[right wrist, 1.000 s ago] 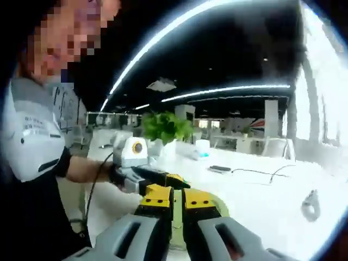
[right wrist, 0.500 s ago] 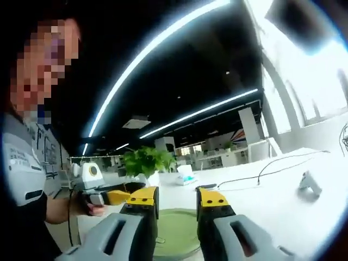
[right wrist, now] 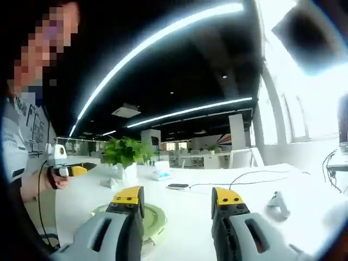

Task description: Pick up the tomato from the tabletop place it into the food storage container close the lid and lock the latches

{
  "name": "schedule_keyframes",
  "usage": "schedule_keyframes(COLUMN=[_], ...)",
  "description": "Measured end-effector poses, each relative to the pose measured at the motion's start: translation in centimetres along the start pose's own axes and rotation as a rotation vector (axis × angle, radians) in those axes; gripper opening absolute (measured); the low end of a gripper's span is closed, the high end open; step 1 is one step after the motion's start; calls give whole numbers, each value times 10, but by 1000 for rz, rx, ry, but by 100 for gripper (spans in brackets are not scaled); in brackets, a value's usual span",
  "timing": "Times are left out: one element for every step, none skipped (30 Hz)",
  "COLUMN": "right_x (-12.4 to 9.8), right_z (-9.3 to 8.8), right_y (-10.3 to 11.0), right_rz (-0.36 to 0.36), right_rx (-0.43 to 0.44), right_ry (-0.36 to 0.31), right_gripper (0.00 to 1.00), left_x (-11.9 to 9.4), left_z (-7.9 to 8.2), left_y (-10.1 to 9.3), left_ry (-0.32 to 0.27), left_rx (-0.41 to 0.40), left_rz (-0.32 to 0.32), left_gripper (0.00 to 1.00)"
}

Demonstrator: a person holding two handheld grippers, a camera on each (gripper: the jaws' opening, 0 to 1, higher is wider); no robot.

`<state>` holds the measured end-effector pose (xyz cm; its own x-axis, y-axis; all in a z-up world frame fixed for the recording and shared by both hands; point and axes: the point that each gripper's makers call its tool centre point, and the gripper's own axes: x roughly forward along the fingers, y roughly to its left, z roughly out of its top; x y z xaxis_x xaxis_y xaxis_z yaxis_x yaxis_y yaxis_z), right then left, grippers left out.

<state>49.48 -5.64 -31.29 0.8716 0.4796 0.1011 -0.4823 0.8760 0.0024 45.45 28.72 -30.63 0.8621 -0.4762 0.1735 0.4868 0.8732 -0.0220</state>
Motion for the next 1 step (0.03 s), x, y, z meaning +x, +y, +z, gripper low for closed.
schedule_keyframes(right_x=[-1], right_z=[-1], right_y=[-6], right_rz=[-22], right_rx=[-17], right_ry=[4], right_gripper=[44], left_x=[-2], left_z=[0], left_y=[1], left_ry=[1], left_rx=[0], left_rz=[3], left_gripper=[43])
